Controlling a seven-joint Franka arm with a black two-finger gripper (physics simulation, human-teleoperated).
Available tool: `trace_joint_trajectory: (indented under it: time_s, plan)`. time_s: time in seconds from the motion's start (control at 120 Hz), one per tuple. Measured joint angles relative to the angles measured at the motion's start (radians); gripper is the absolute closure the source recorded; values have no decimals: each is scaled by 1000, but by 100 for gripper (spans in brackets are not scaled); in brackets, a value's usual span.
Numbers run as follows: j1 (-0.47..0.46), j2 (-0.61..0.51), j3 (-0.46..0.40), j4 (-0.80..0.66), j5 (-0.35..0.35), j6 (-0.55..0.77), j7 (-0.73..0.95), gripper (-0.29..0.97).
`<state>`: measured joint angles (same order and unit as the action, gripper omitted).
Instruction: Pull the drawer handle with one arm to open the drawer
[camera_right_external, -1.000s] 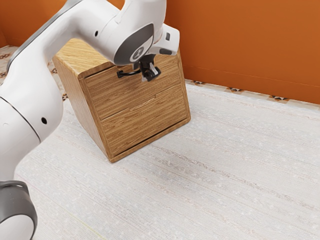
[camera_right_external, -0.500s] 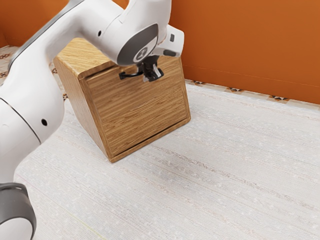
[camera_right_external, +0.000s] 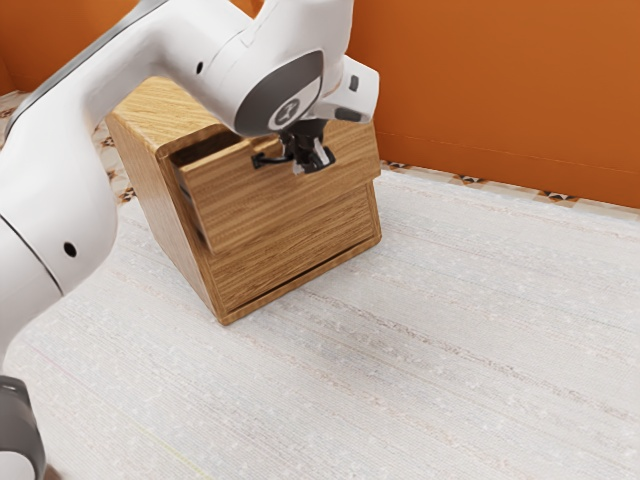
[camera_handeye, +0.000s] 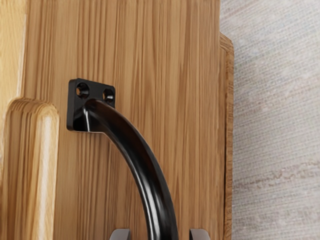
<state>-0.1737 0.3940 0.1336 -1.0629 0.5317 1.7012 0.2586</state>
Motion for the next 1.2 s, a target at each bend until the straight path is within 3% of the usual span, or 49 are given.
trace_joint_trajectory:
  time_s: [1.2]
  plan:
    - [-141,-100,0,-124,-39,-43,-61,57]
